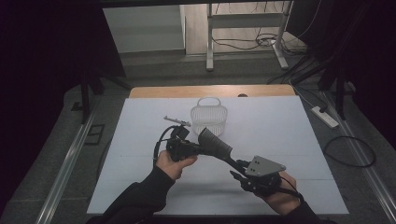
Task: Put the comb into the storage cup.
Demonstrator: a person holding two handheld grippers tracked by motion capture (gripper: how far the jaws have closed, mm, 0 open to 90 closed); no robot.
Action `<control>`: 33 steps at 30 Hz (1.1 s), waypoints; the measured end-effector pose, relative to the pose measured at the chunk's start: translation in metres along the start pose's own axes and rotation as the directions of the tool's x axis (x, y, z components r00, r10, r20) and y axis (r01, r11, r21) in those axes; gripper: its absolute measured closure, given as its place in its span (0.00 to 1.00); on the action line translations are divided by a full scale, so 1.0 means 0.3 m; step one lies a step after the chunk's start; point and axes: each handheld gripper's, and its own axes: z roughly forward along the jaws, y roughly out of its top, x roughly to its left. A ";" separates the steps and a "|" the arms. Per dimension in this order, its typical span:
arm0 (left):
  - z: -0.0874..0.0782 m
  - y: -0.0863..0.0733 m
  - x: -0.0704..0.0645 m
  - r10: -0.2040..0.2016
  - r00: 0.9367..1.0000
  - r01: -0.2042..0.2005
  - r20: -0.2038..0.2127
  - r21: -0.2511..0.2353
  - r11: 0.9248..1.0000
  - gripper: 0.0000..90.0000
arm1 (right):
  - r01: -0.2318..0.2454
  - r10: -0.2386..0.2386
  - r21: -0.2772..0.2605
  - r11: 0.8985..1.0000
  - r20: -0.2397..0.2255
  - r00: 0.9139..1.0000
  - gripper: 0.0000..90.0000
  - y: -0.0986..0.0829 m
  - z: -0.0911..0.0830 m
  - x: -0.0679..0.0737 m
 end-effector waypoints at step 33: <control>-0.087 0.028 -0.041 0.108 0.982 -0.114 -0.153 -0.025 0.993 0.92 | -0.129 0.131 0.062 0.990 -0.043 0.990 0.34 -0.040 -0.021 -0.067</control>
